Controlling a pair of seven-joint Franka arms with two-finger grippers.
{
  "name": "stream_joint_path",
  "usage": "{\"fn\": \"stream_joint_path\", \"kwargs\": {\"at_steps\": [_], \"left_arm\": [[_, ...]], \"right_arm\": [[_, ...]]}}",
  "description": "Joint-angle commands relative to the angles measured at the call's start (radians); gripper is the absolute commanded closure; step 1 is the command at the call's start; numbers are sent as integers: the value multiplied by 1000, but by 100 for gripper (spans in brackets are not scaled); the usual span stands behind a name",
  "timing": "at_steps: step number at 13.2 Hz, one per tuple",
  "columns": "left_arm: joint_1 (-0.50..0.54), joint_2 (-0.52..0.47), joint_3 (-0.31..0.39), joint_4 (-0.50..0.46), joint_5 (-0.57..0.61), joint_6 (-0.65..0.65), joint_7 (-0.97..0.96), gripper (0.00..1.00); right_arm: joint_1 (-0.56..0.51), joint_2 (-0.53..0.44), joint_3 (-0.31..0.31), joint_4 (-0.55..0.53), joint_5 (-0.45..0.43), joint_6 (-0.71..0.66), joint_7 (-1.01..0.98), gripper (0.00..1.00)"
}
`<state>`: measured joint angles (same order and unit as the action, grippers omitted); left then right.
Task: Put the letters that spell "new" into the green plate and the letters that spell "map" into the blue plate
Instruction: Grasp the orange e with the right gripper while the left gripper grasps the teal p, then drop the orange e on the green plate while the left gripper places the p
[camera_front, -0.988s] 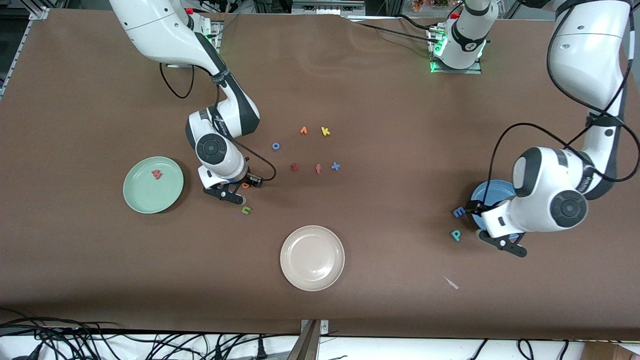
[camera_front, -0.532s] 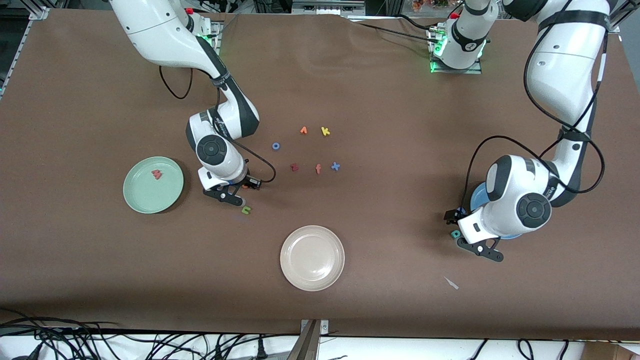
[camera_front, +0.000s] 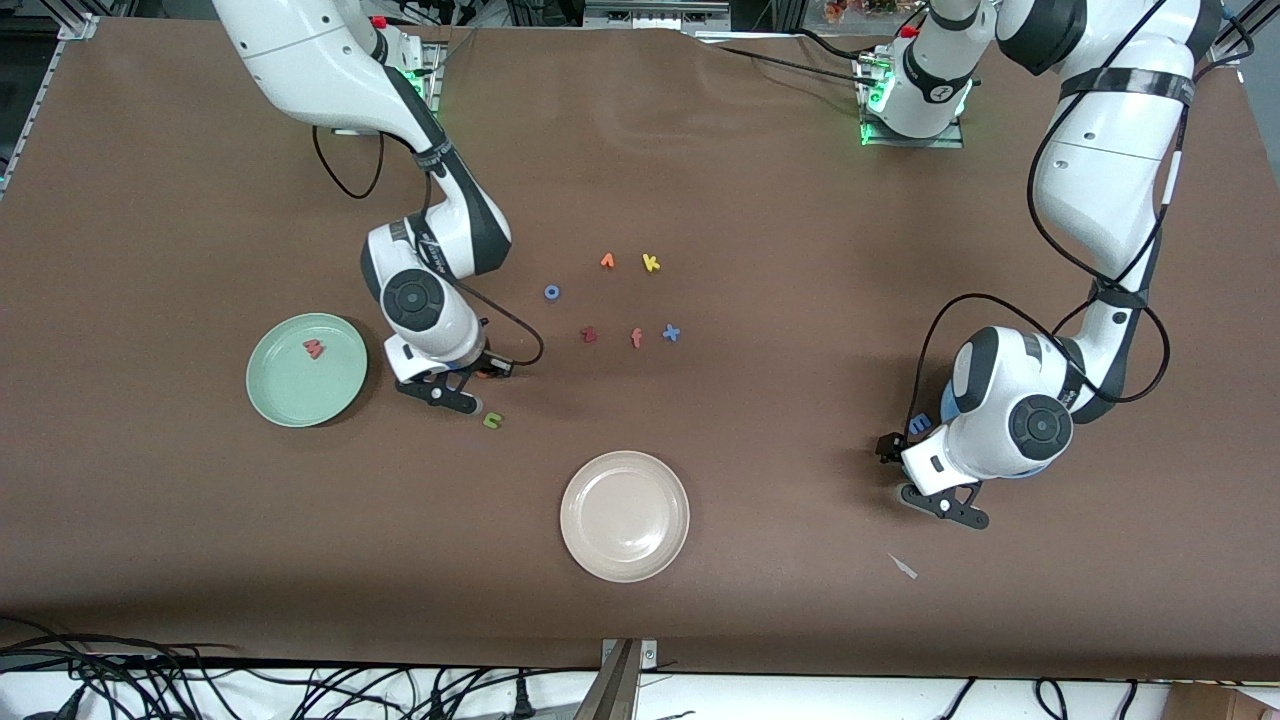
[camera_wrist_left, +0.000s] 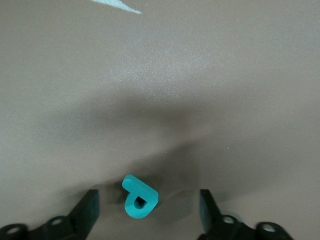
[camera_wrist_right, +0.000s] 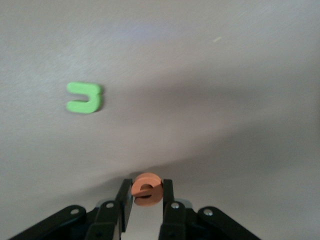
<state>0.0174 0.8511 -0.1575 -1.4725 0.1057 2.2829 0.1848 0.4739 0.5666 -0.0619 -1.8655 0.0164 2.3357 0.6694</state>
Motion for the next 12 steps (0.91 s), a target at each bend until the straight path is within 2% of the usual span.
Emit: {"fn": "stream_joint_path", "kwargs": {"at_steps": [1,3,6,9,10,11,12], "left_arm": [[-2,16,3,21,19,6,-13,25],[-2,17,4,21,20,6,-13,33],[-2,17,6,21,22,6,-12,53],[-1,17,4,21,44,6,-13,77],[1,17,4,21,42,4,-15,84],[1,13,4,21,42,1,-31,88],[2,5,4,23,42,-8,-48,94]], "right_arm": [[-1,-97,-96,-17,-10,-125,-205,100],[-4,-126,-183,-35,-4,-153,-403,100],[-9,-126,-283,-124,10,-69,-608,100],[-30,-126,-303,-269,10,141,-672,100],[-40,-125,-303,-276,10,146,-672,93],[-40,-126,-303,-273,10,145,-672,46],[-40,-132,-303,-270,10,137,-672,22]]}}
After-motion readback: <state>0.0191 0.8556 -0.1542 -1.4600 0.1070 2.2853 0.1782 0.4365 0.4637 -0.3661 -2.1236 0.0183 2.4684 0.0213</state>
